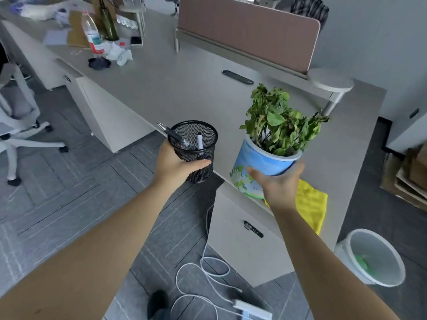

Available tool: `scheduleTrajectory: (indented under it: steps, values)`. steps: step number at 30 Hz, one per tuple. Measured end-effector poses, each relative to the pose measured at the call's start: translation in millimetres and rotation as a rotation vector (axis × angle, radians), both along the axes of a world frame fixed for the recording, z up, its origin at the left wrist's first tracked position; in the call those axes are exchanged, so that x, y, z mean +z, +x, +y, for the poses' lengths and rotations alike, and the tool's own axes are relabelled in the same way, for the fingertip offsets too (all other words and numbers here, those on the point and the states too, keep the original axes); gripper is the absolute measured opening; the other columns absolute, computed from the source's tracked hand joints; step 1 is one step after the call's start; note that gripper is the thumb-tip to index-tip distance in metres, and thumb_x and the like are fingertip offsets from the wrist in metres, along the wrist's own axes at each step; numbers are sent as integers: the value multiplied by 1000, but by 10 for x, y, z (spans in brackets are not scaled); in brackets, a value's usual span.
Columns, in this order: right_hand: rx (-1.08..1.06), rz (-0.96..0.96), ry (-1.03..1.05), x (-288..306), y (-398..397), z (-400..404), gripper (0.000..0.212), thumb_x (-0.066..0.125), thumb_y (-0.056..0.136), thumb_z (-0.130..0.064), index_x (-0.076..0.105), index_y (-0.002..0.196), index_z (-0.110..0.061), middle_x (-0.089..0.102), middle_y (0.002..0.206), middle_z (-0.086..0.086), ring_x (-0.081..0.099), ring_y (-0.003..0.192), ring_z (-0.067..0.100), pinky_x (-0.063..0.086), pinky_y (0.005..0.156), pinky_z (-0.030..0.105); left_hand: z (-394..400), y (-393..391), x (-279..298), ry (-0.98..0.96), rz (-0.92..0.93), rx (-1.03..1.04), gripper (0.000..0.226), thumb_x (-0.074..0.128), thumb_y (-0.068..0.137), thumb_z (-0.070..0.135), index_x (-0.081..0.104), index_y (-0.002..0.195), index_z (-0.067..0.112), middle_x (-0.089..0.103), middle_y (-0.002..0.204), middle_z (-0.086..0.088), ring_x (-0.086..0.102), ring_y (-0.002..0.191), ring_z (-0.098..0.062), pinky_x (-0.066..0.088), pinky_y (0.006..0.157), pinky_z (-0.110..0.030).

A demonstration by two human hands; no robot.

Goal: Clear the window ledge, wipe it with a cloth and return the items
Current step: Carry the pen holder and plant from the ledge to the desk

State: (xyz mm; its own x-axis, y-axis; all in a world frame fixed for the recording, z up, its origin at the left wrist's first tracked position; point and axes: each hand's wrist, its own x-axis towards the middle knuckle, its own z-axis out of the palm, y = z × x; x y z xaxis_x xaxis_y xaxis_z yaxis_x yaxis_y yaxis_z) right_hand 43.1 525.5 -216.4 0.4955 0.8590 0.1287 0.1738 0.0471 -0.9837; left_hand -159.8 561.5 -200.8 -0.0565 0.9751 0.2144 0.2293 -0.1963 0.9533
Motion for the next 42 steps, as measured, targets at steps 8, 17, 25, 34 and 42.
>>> scheduleTrajectory:
  steps: [8,17,25,34,42]
  values:
    - [-148,-55,-16,-509,-150,1251,83,86,54,-7,32,117,-8,44,115,5,48,106,18,45,96,30,1591,26,-577,-117,37,-154,63,79,38,35,59,93,13,69,96,-7,65,90,-10,53,83,-32]
    - [-303,-77,-30,-926,-136,2248,92,80,48,-18,29,123,-2,42,113,-3,49,104,8,45,91,13,2804,73,-1042,-139,102,-265,41,79,41,30,57,76,26,68,82,0,65,79,-10,52,78,-29]
    - [-320,-78,-59,-1063,-179,2465,97,77,51,-16,22,129,1,40,123,4,45,114,13,40,94,10,3053,52,-1266,-219,65,-314,73,79,41,32,51,102,5,68,101,-18,67,93,-22,51,92,-42]
    - [-278,-204,-285,-939,-185,2111,92,77,69,-22,22,141,-5,29,144,13,24,138,22,20,108,22,2520,-5,-1210,-354,178,-142,68,74,65,26,39,119,3,48,119,-13,46,111,-24,36,96,-36]
    - [-346,-261,-382,-759,214,1156,29,57,86,-15,58,114,-5,56,124,13,50,116,26,34,85,20,1601,467,-1066,-362,271,-136,31,55,83,11,54,110,-4,57,120,-25,53,112,-34,40,95,-37]
